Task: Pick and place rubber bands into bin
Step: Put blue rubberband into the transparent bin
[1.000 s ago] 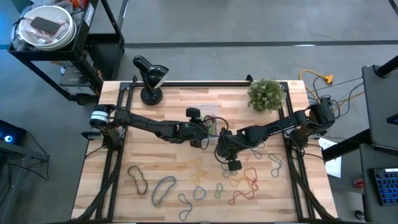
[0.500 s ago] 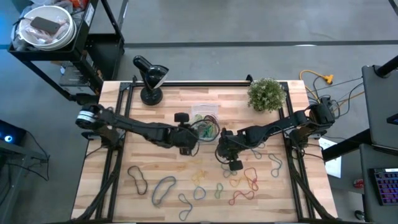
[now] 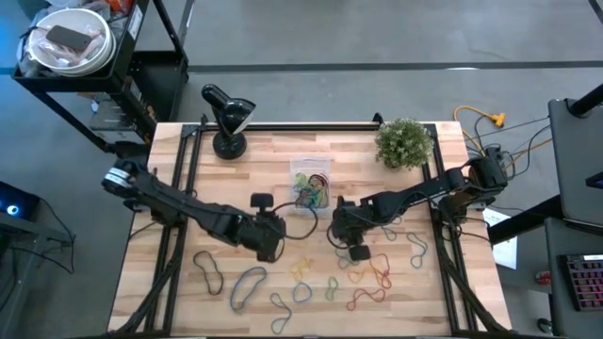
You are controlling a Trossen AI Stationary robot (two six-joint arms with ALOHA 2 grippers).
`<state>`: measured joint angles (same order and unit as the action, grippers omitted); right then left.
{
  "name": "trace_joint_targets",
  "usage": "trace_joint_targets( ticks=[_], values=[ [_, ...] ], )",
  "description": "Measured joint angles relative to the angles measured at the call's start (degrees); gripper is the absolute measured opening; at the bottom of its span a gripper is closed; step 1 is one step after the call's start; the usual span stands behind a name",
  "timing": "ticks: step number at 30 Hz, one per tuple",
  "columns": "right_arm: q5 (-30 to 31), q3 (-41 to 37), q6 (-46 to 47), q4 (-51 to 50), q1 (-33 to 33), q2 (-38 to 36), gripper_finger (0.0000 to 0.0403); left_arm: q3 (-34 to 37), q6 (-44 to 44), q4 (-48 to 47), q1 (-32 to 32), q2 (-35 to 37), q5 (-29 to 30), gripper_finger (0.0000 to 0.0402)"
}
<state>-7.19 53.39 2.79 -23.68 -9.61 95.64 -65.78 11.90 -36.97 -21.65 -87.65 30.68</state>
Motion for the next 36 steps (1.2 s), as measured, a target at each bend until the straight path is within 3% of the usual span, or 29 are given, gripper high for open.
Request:
trace_joint_targets(
  ticks=[9, 18, 28, 36],
  values=[
    [-1.38, -0.26, -2.10, -1.41, -2.24, 0.00, 0.0068, 5.42, 5.78, -0.15, -0.59, -0.42, 1.31, 0.0094],
    [7.67, -0.33, 1.24, -1.86, -3.67, 0.07, 0.0068, 6.34, 5.78, -0.08, -0.59, 1.00, 1.29, 0.0094],
    [5.89, 0.18, 1.64, -1.42, -3.74, 6.43, 0.0068, 6.89, 7.27, 0.02, -0.92, 2.64, 1.29, 0.0094],
    [5.92, 0.27, 3.25, -2.40, -3.74, 7.52, 0.0068, 6.93, 7.26, -0.03, -0.92, 2.68, 1.27, 0.0094]
  ],
)
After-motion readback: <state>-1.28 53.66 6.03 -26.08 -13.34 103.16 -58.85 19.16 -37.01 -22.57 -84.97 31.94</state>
